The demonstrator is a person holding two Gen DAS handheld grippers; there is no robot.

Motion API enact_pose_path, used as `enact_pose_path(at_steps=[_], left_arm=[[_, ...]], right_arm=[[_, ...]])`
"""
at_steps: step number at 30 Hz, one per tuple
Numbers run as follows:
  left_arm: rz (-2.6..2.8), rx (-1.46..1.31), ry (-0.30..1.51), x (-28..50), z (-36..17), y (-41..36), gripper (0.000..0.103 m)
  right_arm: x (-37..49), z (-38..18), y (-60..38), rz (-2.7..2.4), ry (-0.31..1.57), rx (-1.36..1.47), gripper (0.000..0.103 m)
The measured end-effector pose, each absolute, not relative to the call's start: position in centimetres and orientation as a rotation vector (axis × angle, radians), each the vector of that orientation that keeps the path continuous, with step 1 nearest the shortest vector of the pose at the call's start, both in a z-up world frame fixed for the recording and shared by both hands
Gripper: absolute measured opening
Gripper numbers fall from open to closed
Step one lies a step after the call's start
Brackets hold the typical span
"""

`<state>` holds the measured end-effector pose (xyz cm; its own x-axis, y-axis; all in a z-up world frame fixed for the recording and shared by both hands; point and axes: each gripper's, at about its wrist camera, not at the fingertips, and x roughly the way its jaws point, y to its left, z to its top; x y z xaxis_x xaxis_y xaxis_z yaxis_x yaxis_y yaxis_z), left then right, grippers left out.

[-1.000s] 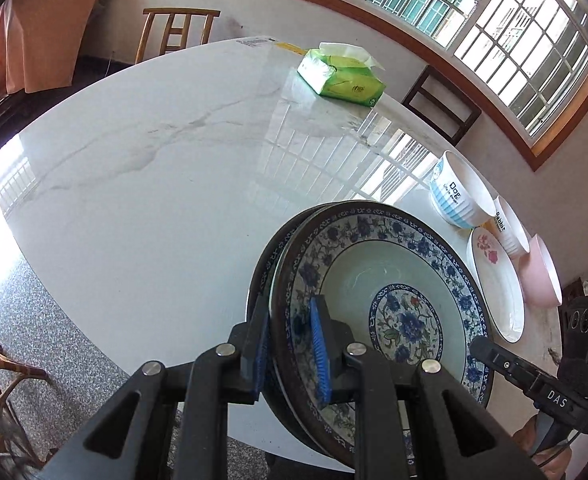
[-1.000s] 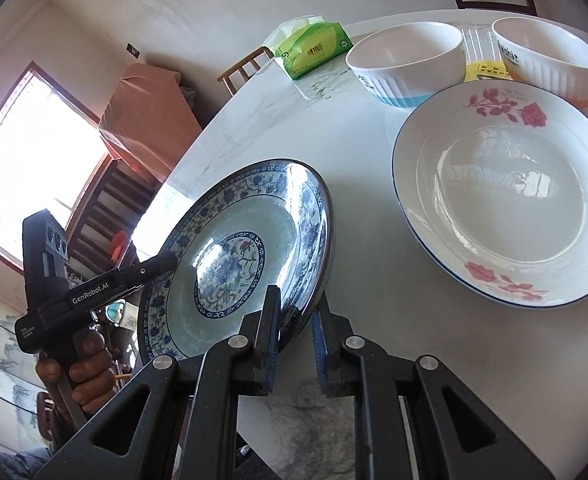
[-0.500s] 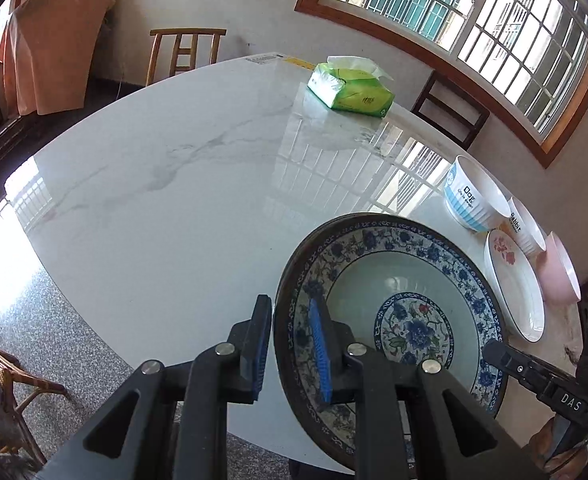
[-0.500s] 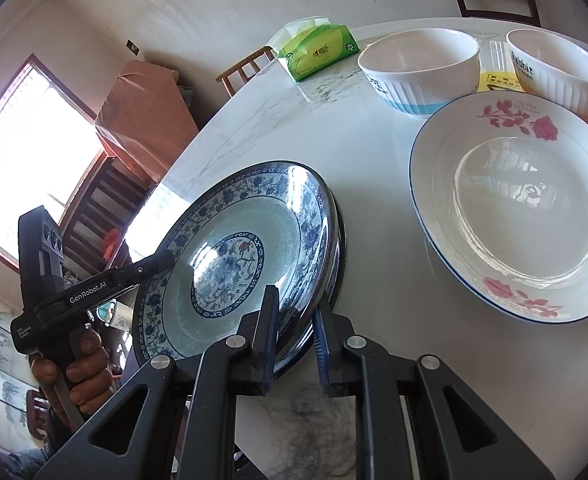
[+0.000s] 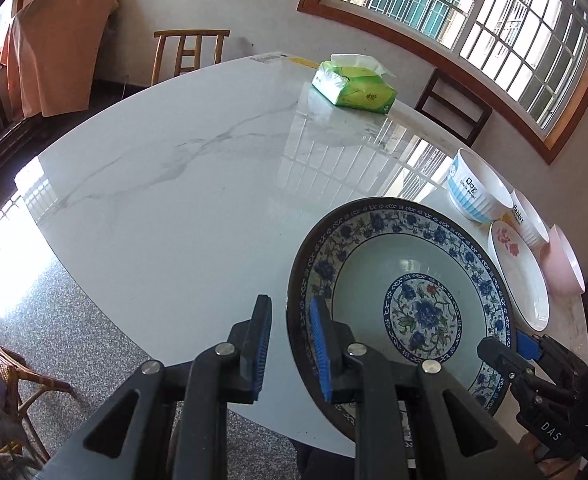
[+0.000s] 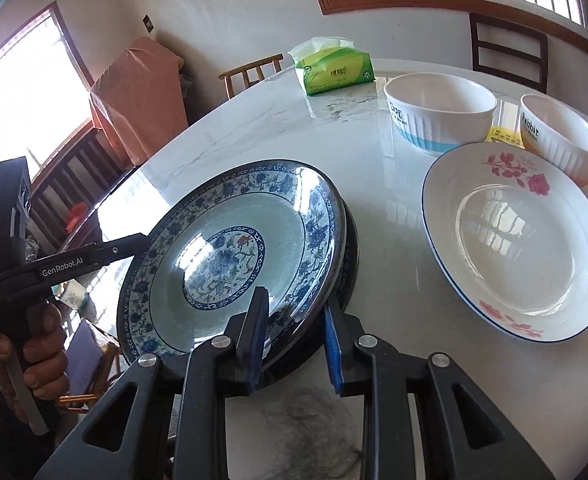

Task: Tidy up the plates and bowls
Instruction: 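Lower the held floral plate onto the other floral plate, then open both grippers and move them to the white rose plate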

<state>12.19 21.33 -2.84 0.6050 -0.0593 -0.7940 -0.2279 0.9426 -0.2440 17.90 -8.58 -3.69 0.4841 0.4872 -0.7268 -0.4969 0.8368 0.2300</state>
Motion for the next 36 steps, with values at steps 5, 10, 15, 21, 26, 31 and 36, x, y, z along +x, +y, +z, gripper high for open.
enact_pose_path(at_steps=[5,10,15,21,26,31,36], left_arm=[[0.118,-0.315,0.912,11.7,-2.2,20.8,0.021],[0.091,-0.336,0.926,11.5,-1.5,19.6,0.021],[-0.064,-0.314,0.931,12.0,0.7,15.3,0.022],[-0.228,-0.338,0.96,16.8,1.7,9.1,0.026],[-0.294,-0.364,1.051,22.5,0.1,4.4,0.026],[-0.286,-0.345,1.114,26.6,-1.9,1.7,0.026],[-0.28,-0.329,1.205,28.8,-3.6,0.9,0.027]], right_arm=[[16.8,-3.7,-7.1,0.552,0.806,-0.162,0.048],[14.3,-3.1,-4.9,0.431,0.615,-0.447,0.071],[14.3,-1.7,-8.4,0.462,0.627,-0.279,0.071],[17.0,-1.7,-20.8,0.405,0.73,0.206,0.06],[20.2,-2.5,-27.9,0.34,0.778,0.404,0.055],[22.6,-3.2,-29.7,0.314,0.807,0.428,0.054],[24.6,-3.7,-30.2,0.311,0.839,0.436,0.054]])
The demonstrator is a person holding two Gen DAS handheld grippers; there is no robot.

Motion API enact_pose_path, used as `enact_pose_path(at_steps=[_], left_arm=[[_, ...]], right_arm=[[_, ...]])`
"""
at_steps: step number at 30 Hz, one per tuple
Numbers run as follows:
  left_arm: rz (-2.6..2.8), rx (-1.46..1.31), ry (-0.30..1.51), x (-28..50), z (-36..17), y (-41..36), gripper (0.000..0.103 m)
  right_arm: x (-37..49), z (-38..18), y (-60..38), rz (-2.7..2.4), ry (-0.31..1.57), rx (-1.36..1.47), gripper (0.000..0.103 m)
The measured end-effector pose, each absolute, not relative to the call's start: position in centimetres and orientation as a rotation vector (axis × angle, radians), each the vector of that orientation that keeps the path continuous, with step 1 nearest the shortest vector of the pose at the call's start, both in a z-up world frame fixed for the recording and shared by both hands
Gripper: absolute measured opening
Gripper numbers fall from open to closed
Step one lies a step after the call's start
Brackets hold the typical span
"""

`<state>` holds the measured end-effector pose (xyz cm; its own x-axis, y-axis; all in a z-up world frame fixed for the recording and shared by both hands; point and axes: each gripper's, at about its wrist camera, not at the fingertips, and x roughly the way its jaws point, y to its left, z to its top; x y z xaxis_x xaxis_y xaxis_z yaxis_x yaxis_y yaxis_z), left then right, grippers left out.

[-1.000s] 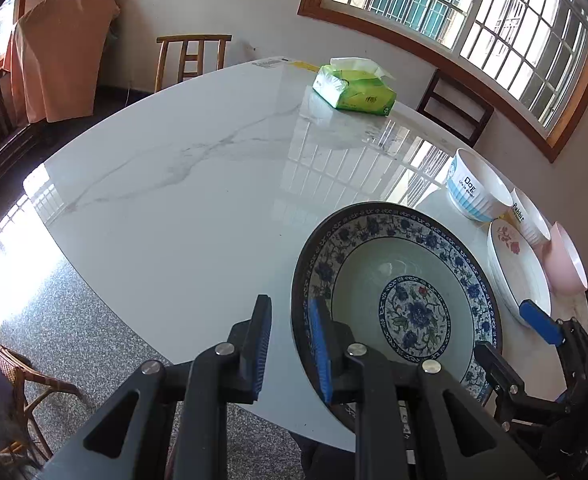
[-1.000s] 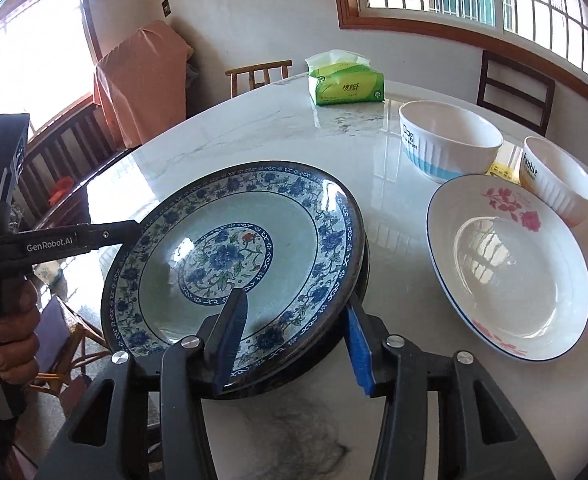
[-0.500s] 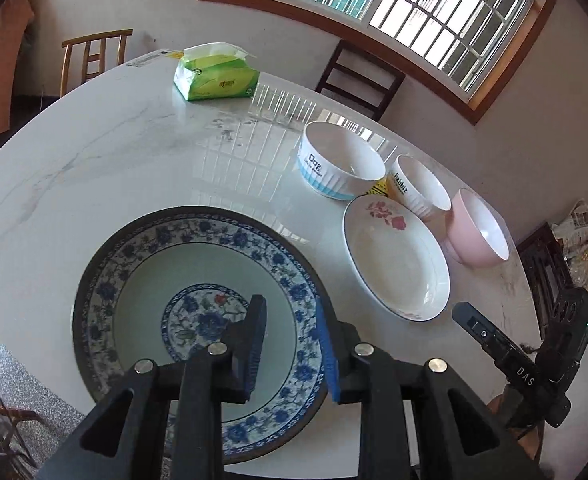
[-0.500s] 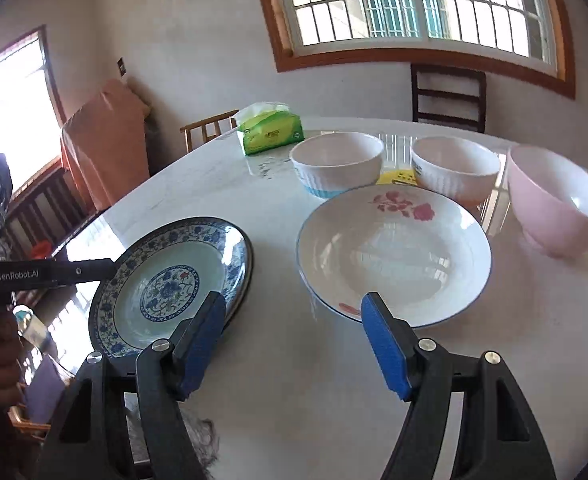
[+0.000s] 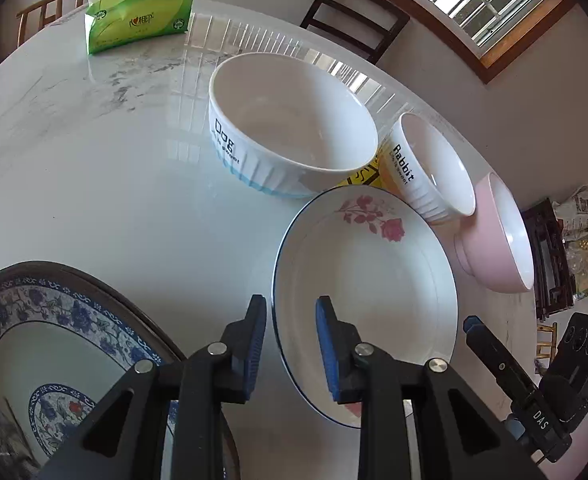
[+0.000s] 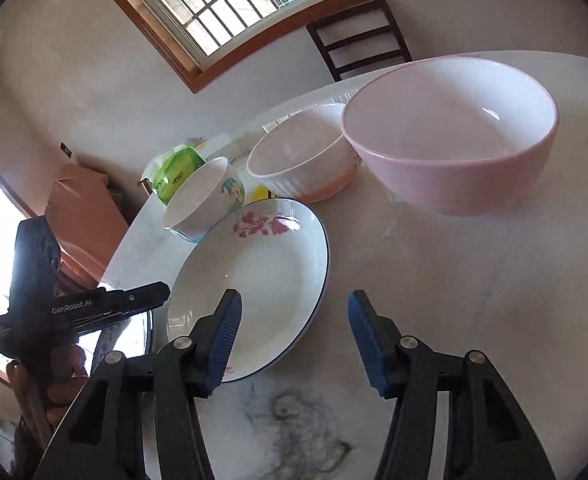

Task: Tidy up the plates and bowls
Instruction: 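Open both grippers and move them to the white rose plate, then grasp the rim of the white rose plate with both grippers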

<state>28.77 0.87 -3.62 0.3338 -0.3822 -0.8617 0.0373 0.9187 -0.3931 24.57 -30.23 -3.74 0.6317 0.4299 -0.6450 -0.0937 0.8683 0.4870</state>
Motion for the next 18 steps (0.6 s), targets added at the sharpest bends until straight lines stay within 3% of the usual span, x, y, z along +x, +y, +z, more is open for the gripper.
enact_pose_path(at_steps=[2,4,5,18], left_arm=[[-0.296,-0.32,1.225,29.2,-4.0,0.6,0.032],[-0.274,-0.284,1.224,29.3,-4.1,0.2,0.055],[-0.258,-0.268,1.22,29.1,-4.1,0.0,0.058],[-0.251,-0.228,1.196,28.2,-4.4,-1.7,0.058]], right_arm=[[25.1,-3.9,-30.2,0.316,0.851,0.429,0.054],[25.5,-4.2,-30.2,0.318,0.858,0.423,0.054],[25.6,-4.3,-30.3,0.315,0.861,0.415,0.054],[27.3,-5.6,-29.8,0.317,0.936,0.373,0.052]])
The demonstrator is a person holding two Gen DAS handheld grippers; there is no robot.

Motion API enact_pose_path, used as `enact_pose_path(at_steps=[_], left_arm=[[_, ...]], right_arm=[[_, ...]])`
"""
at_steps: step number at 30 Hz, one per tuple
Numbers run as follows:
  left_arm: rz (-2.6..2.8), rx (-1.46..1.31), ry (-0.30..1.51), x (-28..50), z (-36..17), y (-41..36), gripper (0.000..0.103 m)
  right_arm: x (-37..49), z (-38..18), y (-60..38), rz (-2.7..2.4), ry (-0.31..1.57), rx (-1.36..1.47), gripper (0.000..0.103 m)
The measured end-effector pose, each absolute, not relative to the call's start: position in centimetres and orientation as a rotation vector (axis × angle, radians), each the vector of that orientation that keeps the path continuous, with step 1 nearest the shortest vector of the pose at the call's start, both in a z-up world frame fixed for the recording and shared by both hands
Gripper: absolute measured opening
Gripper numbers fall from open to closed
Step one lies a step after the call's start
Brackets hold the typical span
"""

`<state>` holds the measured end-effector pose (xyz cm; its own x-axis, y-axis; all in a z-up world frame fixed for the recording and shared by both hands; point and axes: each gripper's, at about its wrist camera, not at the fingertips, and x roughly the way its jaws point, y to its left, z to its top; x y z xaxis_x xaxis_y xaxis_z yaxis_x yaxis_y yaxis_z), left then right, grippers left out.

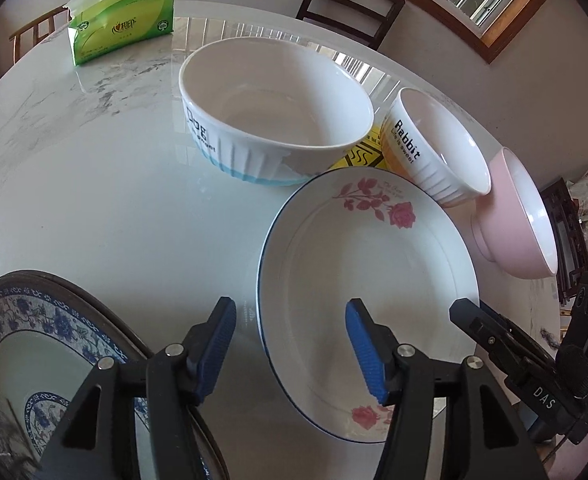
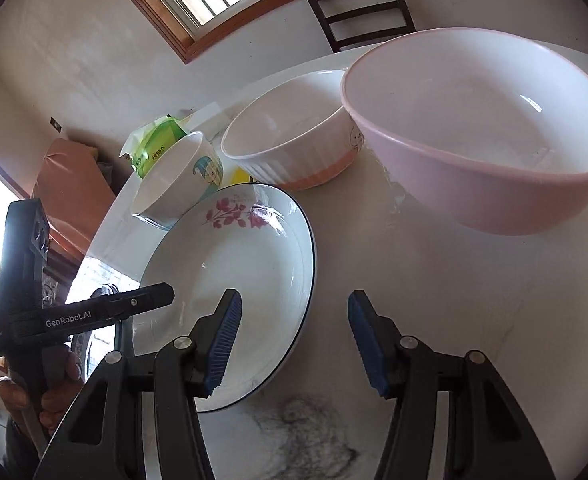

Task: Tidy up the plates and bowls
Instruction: 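Grasp the rim of the white rose plate with both grippers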

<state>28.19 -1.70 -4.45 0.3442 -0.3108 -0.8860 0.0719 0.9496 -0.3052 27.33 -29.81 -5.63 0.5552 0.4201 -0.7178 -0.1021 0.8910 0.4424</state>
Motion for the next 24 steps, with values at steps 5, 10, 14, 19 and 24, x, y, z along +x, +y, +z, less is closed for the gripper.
enact_pose_path(at_steps=[5,10,14,19,24], left_arm=[[-0.199,-0.164,1.193,27.9,-4.5,-3.2,0.035],[-0.223,-0.314,1.21,27.5,-4.8,-1.3,0.015],[-0.221,-0.281,1.194,25.1,-4.0,-1.3,0.015],[-0.218,-0.273,1.163,21.9,-2.7,-0.9,0.014],[-0.217,-0.255,1.123,18.4,-1.5,-0.3,0.014]], right_arm=[[27.9,-6.2,-29.7,0.337,0.97,0.379,0.031],[27.9,-6.4,-29.8,0.337,0.979,0.376,0.015],[27.0,-6.5,-30.6,0.332,0.976,0.385,0.014],[24.5,-6.3,-30.8,0.338,0.971,0.399,0.014],[21.3,-5.7,-30.6,0.352,0.959,0.421,0.014]])
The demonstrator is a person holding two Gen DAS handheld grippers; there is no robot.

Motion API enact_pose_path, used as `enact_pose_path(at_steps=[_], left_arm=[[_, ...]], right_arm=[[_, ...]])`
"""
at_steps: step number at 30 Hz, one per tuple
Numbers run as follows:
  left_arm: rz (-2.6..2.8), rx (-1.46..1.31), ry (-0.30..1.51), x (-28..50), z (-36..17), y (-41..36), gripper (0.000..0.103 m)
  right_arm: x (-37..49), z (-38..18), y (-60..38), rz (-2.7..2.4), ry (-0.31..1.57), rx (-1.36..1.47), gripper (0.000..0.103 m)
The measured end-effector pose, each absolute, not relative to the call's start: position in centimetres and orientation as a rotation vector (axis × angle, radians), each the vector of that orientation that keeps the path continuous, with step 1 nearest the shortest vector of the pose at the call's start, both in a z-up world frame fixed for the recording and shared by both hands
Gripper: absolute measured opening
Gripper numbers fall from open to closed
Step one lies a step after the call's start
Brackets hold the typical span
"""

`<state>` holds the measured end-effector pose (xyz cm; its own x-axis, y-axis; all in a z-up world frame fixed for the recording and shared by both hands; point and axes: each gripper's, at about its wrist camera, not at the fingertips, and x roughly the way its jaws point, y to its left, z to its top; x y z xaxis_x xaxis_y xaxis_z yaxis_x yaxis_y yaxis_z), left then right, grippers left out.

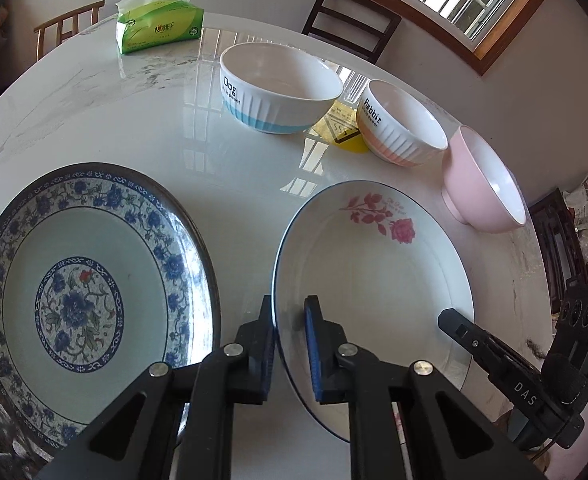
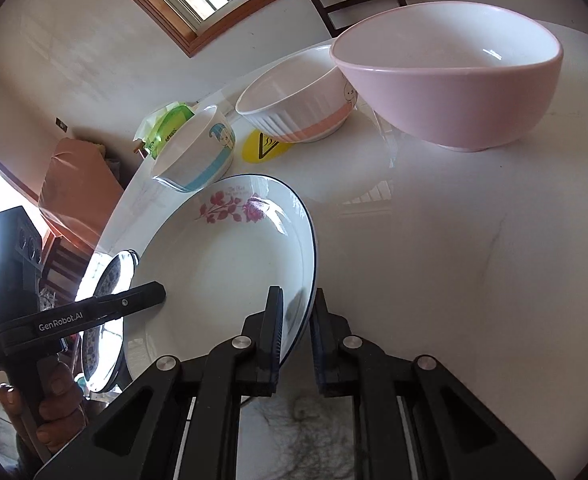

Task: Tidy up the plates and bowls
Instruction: 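Grasp the rim of the white rose plate with both grippers, then lift the rose plate and carry it over the floral plate stack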

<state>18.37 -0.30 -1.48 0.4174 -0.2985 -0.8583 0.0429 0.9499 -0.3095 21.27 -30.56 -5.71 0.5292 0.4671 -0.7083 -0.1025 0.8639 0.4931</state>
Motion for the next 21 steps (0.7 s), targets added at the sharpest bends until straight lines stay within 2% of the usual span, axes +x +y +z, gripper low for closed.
enact_pose_path(at_steps=[21], left_arm=[[-0.134,-0.186,1.024,9.7,-0.8,1.9,0.014]], right_arm=[[13.9,-5.1,-26.3,0.421,0.982,0.404,0.016]])
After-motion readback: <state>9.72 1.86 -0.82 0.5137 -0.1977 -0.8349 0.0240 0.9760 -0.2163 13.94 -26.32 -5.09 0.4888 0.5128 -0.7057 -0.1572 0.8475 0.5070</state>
